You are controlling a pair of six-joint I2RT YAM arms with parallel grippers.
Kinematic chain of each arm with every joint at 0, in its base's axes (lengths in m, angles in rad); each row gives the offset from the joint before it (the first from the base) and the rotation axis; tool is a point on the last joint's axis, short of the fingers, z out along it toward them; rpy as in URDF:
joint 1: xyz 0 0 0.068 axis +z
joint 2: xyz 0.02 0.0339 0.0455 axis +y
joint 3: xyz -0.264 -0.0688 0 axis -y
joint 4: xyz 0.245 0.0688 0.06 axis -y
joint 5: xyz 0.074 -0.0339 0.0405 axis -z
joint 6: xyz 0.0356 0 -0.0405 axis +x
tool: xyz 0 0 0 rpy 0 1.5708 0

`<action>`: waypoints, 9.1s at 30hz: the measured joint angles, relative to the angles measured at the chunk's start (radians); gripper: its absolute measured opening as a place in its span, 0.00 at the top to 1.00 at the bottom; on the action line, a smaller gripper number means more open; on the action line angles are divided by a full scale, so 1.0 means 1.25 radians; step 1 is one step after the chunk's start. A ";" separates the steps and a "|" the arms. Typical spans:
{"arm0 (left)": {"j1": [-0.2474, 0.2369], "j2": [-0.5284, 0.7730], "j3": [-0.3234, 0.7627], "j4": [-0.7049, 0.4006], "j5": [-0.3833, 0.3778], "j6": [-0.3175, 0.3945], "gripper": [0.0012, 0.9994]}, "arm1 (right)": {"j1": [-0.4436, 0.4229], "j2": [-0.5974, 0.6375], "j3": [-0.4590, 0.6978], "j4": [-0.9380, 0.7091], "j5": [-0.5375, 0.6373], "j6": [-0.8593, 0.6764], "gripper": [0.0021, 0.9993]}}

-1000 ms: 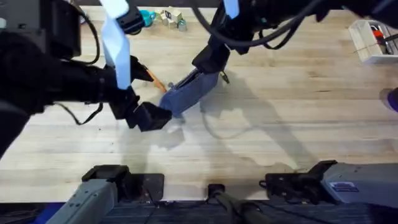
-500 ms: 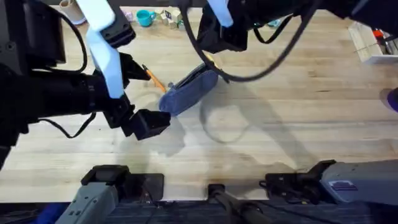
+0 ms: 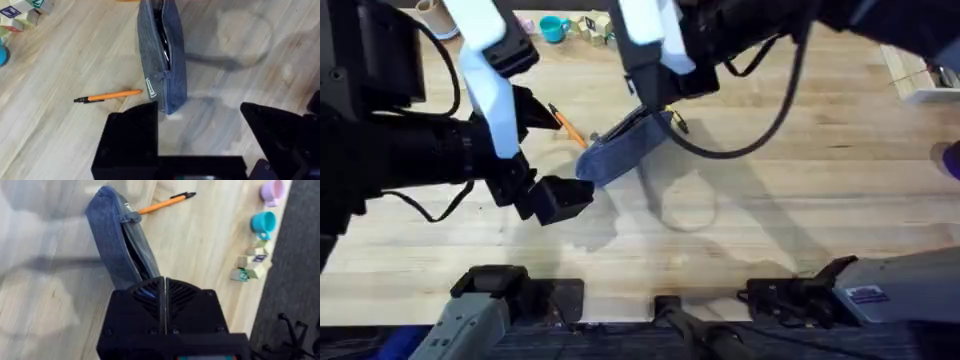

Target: Unzip the bag, pick up the pens from the table one at a time and place them inside, then zip the bag closed.

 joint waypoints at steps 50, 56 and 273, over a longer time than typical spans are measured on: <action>0.000 0.000 0.000 -0.003 0.000 0.000 0.01 | 0.047 0.268 0.005 0.044 0.002 -0.095 0.00; 0.000 0.000 0.000 -0.003 0.000 0.000 0.01 | 0.047 0.268 0.006 0.020 0.002 -0.095 0.00; 0.000 0.000 0.000 -0.003 0.000 0.000 0.01 | 0.045 0.240 0.016 0.011 -0.076 -0.362 0.97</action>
